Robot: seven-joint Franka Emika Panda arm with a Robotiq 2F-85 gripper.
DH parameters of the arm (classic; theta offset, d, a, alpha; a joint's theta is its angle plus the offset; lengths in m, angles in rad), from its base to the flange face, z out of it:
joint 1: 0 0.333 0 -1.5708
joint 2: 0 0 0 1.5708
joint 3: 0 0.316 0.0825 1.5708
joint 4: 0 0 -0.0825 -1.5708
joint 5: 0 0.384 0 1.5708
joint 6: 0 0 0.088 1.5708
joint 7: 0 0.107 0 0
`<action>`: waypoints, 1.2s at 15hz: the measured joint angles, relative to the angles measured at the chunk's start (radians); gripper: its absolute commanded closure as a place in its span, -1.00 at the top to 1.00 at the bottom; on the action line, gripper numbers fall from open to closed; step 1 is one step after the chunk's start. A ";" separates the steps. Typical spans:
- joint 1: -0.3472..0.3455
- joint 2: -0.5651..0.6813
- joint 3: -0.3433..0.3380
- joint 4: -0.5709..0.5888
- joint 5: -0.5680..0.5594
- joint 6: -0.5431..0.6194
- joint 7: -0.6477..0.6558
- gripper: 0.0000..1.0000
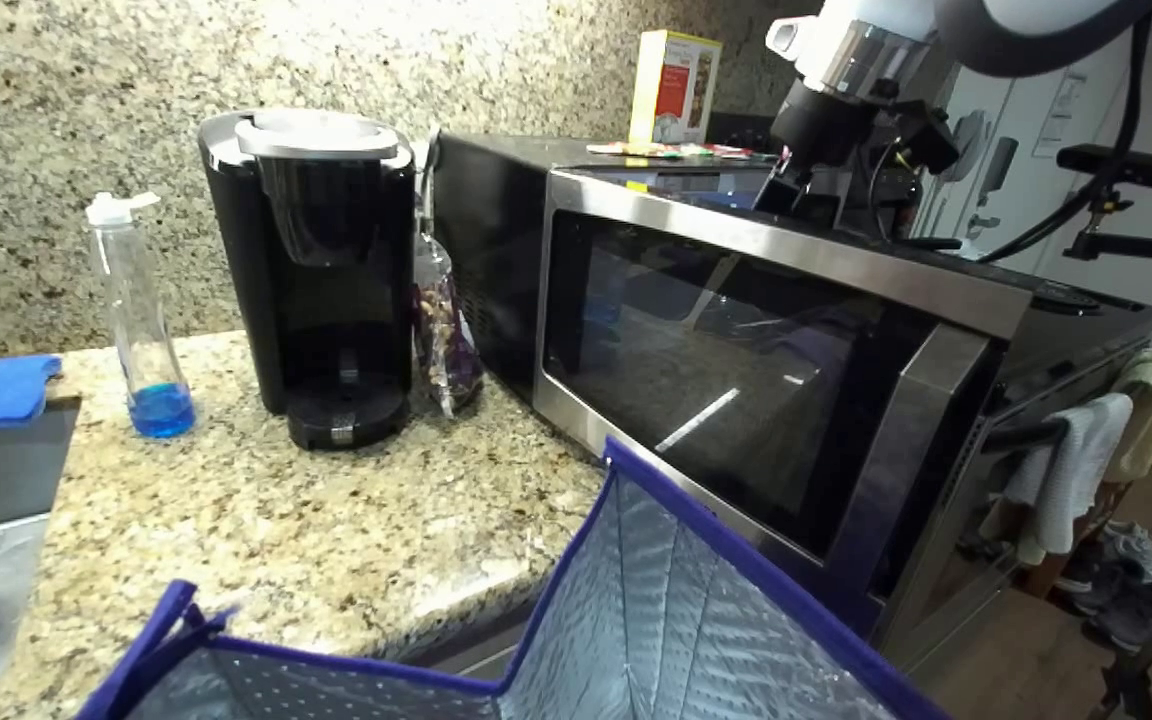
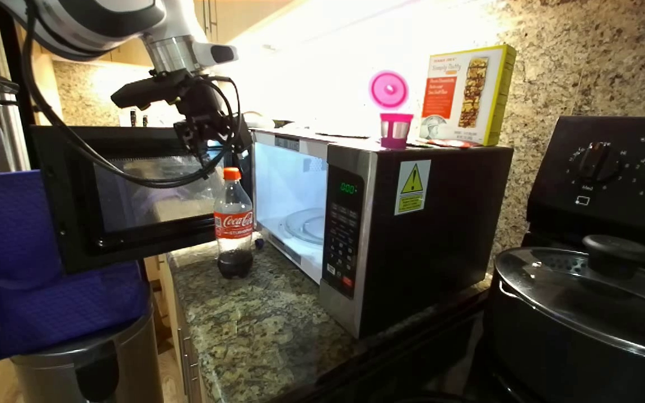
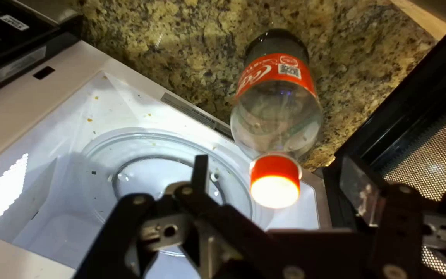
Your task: Remove the bottle of coca-cola from the microwave and put it on the shelf
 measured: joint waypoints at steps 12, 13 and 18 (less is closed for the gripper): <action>0.000 -0.361 -0.063 -0.102 0.078 -0.306 -0.023 1.00; 0.000 -0.407 -0.076 -0.102 0.086 -0.366 -0.031 1.00; -0.009 -0.534 -0.132 -0.073 0.105 -0.617 -0.024 1.00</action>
